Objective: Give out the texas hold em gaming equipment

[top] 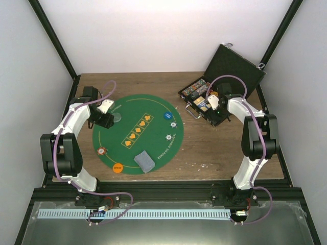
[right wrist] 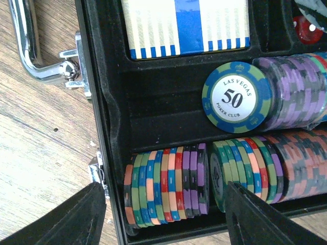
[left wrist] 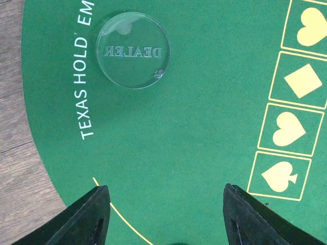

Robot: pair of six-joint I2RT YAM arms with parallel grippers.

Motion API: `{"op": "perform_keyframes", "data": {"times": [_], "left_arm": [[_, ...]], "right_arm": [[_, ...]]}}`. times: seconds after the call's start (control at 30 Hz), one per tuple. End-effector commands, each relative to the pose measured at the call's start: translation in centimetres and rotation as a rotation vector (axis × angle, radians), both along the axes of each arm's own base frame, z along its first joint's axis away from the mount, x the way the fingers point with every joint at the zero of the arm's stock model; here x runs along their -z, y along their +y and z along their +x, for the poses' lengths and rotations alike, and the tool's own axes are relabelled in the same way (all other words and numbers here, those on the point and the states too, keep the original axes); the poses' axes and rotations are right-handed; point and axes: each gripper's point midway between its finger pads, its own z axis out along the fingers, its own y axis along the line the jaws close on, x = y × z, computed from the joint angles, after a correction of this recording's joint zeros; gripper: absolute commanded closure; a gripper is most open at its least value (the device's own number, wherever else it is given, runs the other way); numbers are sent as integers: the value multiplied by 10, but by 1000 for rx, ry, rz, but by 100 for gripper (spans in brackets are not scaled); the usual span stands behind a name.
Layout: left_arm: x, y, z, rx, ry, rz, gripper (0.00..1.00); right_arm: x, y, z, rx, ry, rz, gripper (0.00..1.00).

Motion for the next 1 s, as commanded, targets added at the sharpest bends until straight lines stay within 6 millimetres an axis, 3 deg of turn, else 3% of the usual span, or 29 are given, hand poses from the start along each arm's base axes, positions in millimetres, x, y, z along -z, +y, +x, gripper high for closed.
{"op": "perform_keyframes", "data": {"times": [0.0,0.33,0.63,0.97], "left_arm": [[1,-2,-1,15,7,-13,38],[4,-2,-3,18,13,-16,38],[4,-3,-4,23,15,-17,38],[5,-3,-5,26,19,-20,38]], "right_arm": [[-6,-6,1,13,-19,-10,34],[5,0,-2,0,5,45,30],[13,-15,5,47,17,71,26],[-18,-1,5,1,-44,133,26]]}}
